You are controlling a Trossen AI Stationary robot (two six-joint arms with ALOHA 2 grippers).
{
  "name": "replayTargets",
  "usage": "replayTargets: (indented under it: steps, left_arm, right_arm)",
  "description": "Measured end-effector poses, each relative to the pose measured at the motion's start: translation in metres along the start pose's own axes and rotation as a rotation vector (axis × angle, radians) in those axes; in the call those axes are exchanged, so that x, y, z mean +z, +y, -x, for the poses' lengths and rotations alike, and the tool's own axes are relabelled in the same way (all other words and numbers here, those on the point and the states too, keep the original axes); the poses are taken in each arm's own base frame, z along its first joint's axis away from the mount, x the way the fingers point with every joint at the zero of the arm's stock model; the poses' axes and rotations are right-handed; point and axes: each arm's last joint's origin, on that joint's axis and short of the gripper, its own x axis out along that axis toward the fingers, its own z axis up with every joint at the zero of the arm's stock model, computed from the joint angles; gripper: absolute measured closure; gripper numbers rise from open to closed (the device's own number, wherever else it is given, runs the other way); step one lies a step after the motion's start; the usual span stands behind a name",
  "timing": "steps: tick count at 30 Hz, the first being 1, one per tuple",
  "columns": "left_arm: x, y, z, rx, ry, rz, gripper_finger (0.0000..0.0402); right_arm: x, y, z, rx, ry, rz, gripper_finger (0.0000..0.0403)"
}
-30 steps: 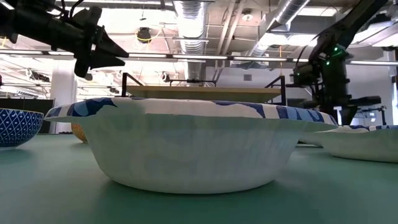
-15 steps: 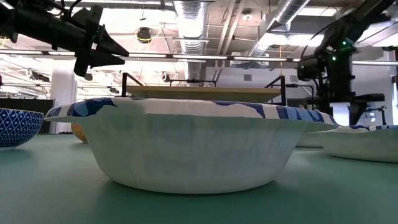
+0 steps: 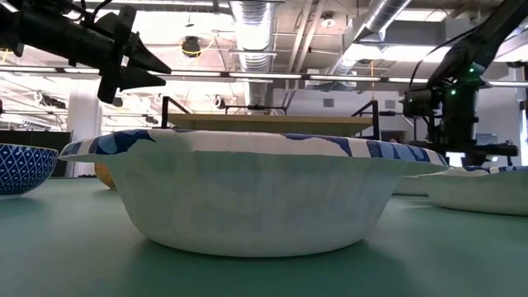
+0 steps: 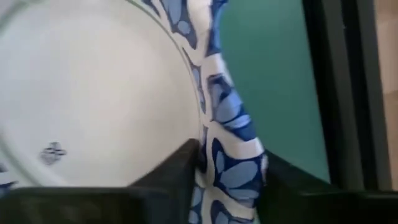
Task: Place and stack bowls onto a shelf
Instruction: Put the white patterned bowl on the shelf
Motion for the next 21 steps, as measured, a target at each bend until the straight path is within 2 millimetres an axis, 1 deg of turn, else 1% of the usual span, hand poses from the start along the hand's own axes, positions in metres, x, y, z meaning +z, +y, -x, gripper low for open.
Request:
replayTargets:
  steps: [4, 5, 7, 9, 11, 14, 18, 21]
  left_arm:
    - [0.0, -0.001, 0.0, -0.018, 0.009, 0.03, 0.0265]
    - [0.0, -0.001, 0.0, -0.024, 0.013, 0.036, 0.0265]
    - [-0.001, -0.001, 0.0, -0.03, 0.016, 0.052, 0.0265]
    - [-0.001, -0.002, 0.001, -0.035, 0.019, 0.063, 0.0265]
    - [-0.001, -0.003, 0.001, -0.041, 0.022, 0.064, 0.0265]
    - [-0.002, -0.004, 0.001, -0.048, 0.026, 0.074, 0.0265]
    - [-0.002, -0.004, 0.002, -0.052, 0.028, 0.095, 0.0265]
    - [-0.003, -0.005, 0.002, -0.059, 0.033, 0.114, 0.0265]
  right_arm:
    - [-0.004, 0.001, 0.014, 0.061, -0.058, 0.024, 0.0363]
    - [-0.005, 0.001, 0.02, 0.077, -0.09, 0.028, 0.0379]
    - [-0.007, -0.001, 0.036, 0.101, -0.16, 0.025, 0.0382]
    - [-0.008, -0.003, 0.054, 0.123, -0.237, -0.002, 0.0374]
    - [-0.007, -0.004, 0.077, 0.164, -0.317, -0.026, 0.0369]
    - [-0.003, -0.003, 0.111, 0.256, -0.433, -0.05, 0.0378]
    - [0.004, 0.004, 0.16, 0.39, -0.6, -0.065, 0.0382]
    - [0.011, 0.014, 0.19, 0.485, -0.693, -0.04, 0.0382]
